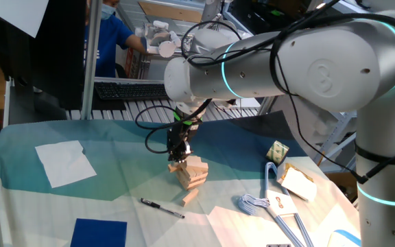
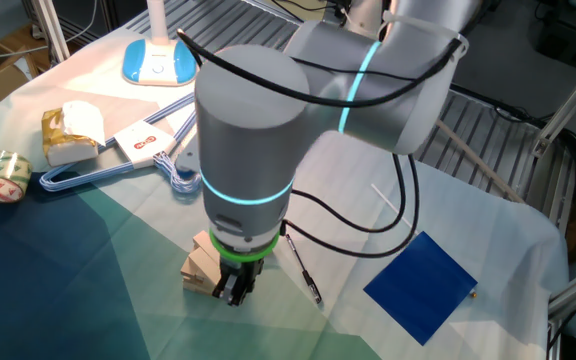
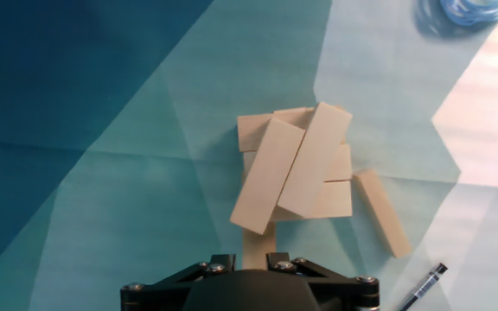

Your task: Play Jenga

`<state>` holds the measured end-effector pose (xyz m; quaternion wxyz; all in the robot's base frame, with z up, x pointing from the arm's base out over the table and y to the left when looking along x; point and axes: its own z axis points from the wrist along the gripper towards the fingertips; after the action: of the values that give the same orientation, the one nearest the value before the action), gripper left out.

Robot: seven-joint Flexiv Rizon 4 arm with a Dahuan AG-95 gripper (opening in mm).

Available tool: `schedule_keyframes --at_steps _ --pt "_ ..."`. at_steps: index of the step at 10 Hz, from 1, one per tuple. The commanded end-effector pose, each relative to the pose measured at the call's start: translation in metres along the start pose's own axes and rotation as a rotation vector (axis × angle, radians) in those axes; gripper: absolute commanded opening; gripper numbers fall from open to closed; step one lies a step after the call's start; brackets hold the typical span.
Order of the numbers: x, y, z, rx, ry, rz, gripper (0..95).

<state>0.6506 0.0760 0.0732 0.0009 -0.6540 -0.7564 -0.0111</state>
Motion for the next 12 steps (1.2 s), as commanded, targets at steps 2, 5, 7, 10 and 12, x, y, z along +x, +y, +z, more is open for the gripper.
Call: schedule_keyframes --at_steps 2,5,7,10,12 --pt "0.000 0.002 0.001 0.003 0.011 0.005 19.0" --pt "0.000 -0.001 0.003 0.001 0.014 0.002 38.0" --pt "-0.001 -0.004 0.008 -0.003 0.014 0.000 38.0" --pt "0.000 -0.005 0.018 -0.009 0.001 -0.004 38.0" --pt "0.000 -0.005 0.018 -0.011 -0.002 -0.016 38.0"
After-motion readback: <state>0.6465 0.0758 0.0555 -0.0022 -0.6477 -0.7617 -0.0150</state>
